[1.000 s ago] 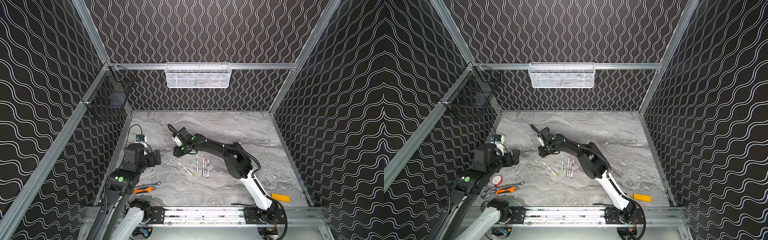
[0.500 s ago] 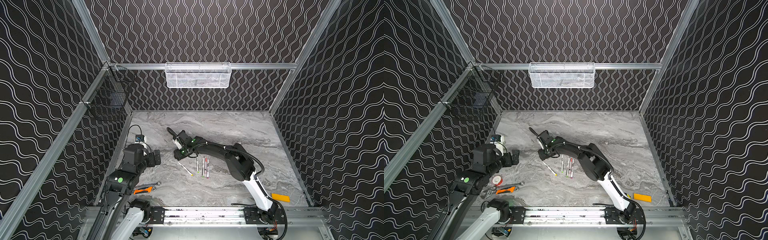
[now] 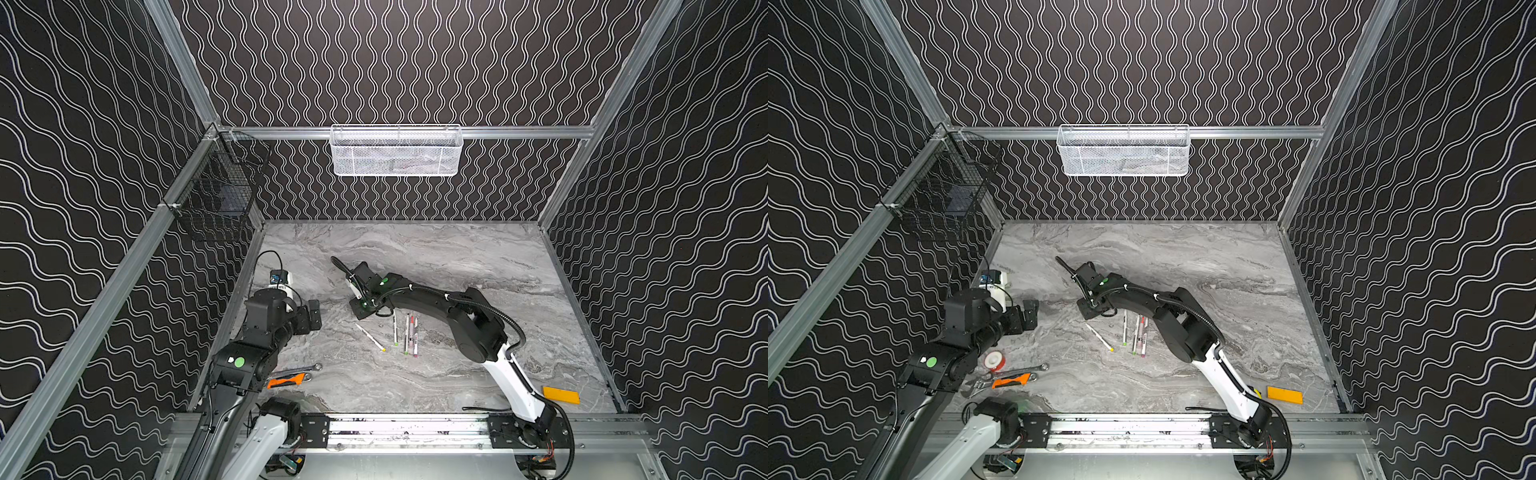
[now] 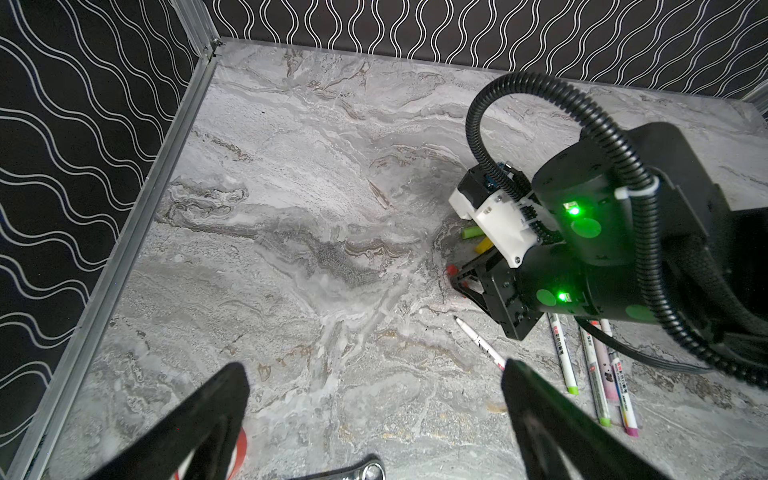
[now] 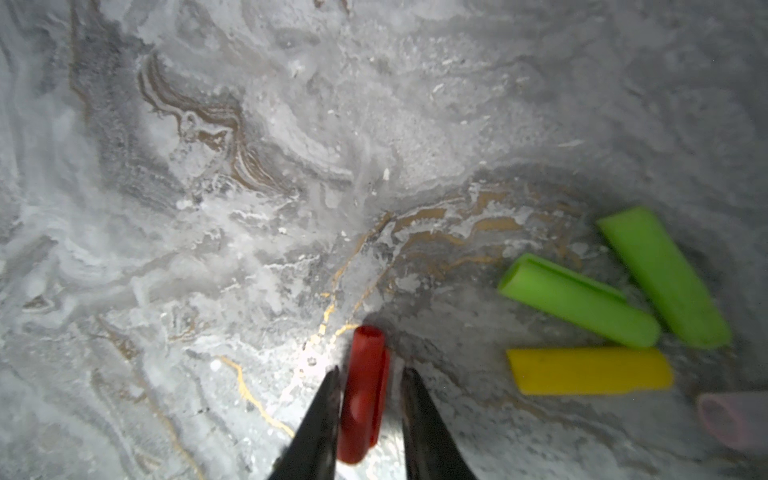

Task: Insert the pens into the pen caps
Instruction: 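Close the right gripper on the red cap and lift it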

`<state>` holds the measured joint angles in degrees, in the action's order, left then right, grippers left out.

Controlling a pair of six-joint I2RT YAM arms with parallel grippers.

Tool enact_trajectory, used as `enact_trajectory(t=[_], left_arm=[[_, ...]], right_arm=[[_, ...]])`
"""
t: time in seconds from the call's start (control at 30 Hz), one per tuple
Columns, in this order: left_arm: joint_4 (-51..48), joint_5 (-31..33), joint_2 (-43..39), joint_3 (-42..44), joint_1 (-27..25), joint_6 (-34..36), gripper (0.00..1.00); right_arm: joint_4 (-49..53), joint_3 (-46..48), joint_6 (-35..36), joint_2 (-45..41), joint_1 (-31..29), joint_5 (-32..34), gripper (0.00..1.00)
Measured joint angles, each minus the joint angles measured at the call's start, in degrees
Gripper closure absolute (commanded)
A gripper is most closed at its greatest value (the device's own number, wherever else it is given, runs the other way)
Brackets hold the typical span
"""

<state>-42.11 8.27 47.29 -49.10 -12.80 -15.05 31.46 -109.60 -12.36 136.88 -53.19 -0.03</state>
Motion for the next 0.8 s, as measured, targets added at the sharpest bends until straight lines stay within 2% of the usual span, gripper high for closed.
enact_trajectory(t=[0.37, 0.63, 0.8], left_arm=[[0.0, -0.02, -0.02, 0.02, 0.0, 0.0, 0.01], [0.0, -0.11, 0.13, 0.04, 0.0, 0.0, 0.01], [0.0, -0.2, 0.2, 0.04, 0.0, 0.0, 0.01]], right_arm=[[-0.94, 3.89, 1.51, -2.23, -0.42, 1.66, 0.87], [-1.22, 14.03, 3.98, -9.49, 0.24, 2.19, 0.88], [0.44, 21.44, 4.94, -15.65, 3.23, 1.57, 0.88]])
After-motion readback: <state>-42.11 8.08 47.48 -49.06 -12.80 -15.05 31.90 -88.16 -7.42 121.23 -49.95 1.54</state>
